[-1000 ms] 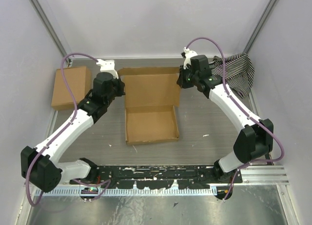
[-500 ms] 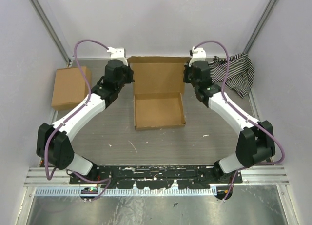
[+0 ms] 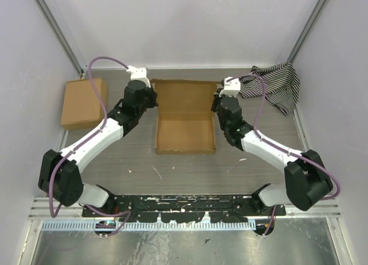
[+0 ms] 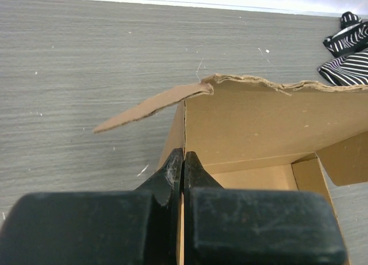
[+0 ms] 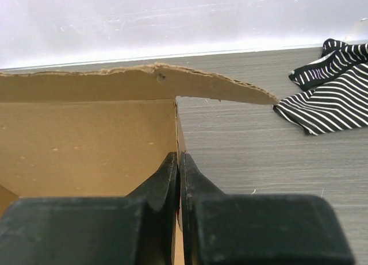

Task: Fold the paper box

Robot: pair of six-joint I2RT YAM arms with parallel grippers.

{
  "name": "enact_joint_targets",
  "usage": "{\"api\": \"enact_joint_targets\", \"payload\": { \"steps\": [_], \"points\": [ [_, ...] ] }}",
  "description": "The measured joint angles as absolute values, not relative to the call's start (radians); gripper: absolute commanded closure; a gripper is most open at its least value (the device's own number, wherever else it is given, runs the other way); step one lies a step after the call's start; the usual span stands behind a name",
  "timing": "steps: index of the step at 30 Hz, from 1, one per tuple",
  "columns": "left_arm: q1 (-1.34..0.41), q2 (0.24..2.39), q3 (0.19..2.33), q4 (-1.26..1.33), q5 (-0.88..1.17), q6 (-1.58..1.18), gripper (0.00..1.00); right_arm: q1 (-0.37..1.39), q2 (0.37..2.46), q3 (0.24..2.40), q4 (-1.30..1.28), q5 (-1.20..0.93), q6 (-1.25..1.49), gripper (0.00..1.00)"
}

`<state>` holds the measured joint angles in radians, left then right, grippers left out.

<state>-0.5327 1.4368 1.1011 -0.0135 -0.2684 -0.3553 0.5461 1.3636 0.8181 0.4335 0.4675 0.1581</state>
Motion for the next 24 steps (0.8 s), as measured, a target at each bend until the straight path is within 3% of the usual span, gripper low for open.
{"api": "enact_joint_targets", "payload": {
  "steps": [12,17,20,24],
  "points": [
    [-0.589,1.277,0.951,-0.024,-0.306,-0.409,0.94,0.645,1.313,0.767,0.414,0.628,0.236,0.89],
    [-0.614,1.219,0.91,-0.066,-0.321,-0.424,0.93,0.682,1.235,0.723,0.329,0.656,0.301,0.76],
    [-0.629,1.193,0.9,-0.103,-0.334,-0.432,0.83,0.691,1.183,0.702,0.234,0.653,0.341,0.64],
    [-0.646,1.141,0.88,-0.18,-0.346,-0.47,0.76,0.699,1.09,0.675,0.079,0.628,0.389,0.59]
  ]
}}
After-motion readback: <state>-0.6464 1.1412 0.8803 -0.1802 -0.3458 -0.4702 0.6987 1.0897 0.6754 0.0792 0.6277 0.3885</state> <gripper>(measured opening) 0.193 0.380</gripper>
